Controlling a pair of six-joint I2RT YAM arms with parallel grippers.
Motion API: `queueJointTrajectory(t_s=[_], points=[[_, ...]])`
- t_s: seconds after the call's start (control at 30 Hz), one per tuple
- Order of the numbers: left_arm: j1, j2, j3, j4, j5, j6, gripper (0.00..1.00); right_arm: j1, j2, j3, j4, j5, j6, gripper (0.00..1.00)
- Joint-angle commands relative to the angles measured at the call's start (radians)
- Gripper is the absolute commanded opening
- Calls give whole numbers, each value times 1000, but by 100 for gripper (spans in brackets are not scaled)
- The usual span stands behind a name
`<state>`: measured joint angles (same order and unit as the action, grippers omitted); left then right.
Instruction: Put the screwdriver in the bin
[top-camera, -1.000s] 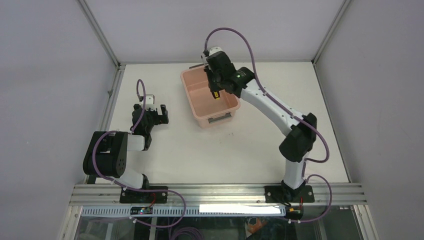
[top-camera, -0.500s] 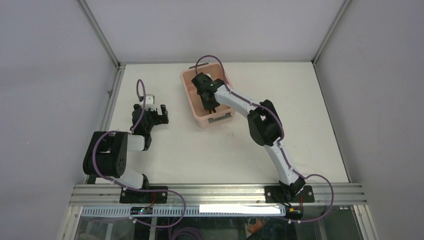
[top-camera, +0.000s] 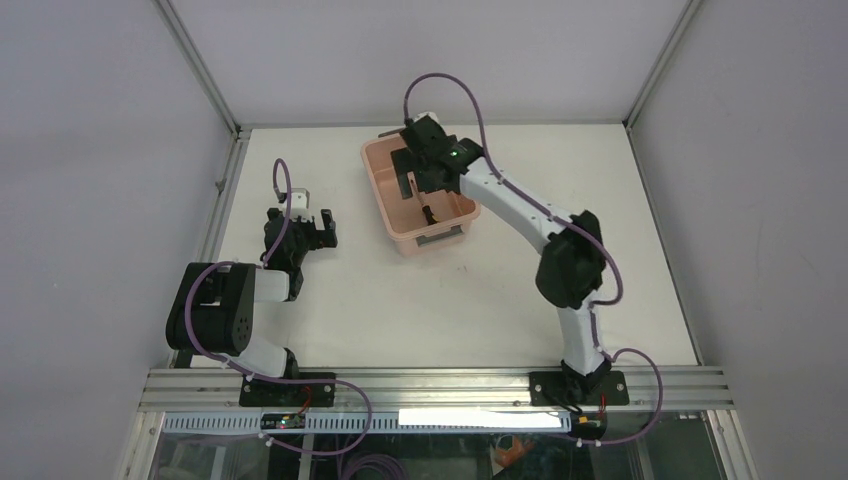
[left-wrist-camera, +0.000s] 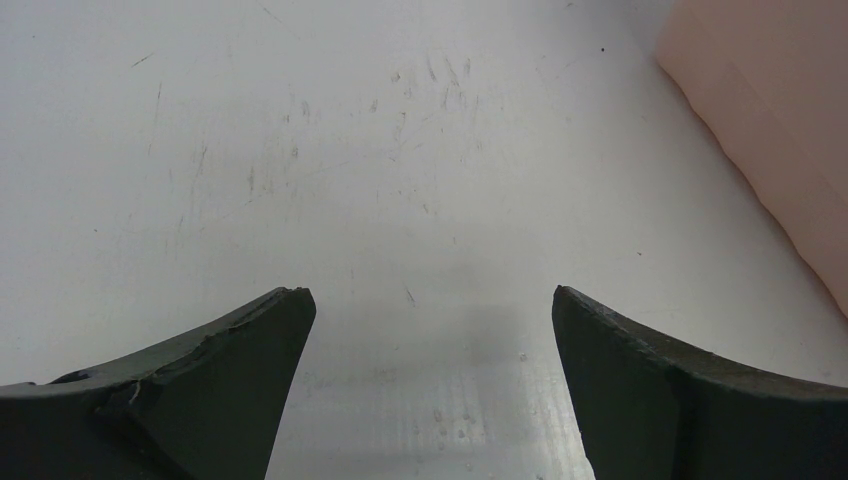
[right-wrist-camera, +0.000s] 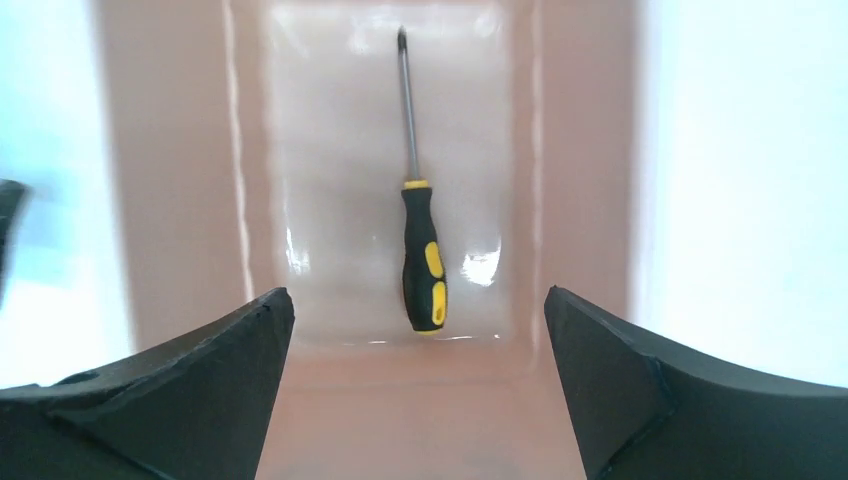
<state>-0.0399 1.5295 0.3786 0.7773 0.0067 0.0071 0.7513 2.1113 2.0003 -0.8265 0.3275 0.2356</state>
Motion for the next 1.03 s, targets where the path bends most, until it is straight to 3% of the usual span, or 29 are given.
queueJointTrajectory(t_s=[0.0, 0.2, 0.5, 0.73, 1.0], points=[[-6, -22, 5, 27, 9, -16, 99, -7, -280, -93, 77, 55, -55, 99], [-6, -22, 5, 27, 9, -16, 99, -79, -514, -328, 97, 143, -54, 99], [-6, -23, 5, 27, 9, -16, 99, -433, -823, -563, 104, 70, -42, 99], [-6, -22, 5, 27, 9, -16, 99, -625, -876, -619, 104, -20, 0, 99], [-6, -22, 5, 27, 9, -16, 99, -641, -870, -737, 149, -33, 36, 99]])
